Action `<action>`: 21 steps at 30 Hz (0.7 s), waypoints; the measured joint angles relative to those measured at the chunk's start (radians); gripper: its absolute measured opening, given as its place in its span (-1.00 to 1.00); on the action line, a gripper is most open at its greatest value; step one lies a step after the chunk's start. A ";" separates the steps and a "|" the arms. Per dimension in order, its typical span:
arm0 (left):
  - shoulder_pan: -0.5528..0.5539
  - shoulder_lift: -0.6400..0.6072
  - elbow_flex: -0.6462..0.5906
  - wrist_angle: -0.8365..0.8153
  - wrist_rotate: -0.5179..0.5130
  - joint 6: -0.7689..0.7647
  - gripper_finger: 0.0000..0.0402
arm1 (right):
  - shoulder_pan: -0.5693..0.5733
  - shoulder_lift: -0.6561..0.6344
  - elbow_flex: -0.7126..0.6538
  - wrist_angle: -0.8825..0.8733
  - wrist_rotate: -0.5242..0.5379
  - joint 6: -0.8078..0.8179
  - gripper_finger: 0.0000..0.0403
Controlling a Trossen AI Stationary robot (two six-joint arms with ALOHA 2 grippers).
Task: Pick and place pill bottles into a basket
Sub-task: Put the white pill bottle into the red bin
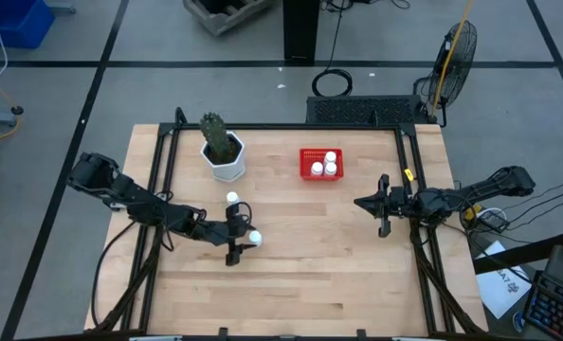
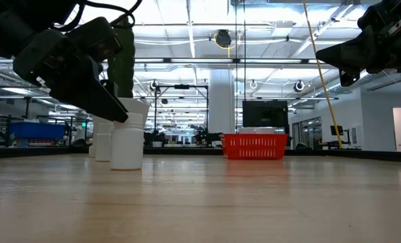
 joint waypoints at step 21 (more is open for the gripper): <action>0.076 0.000 0.000 0.191 0.079 0.147 -0.04 | 0.000 0.000 0.000 0.000 0.000 0.000 -0.98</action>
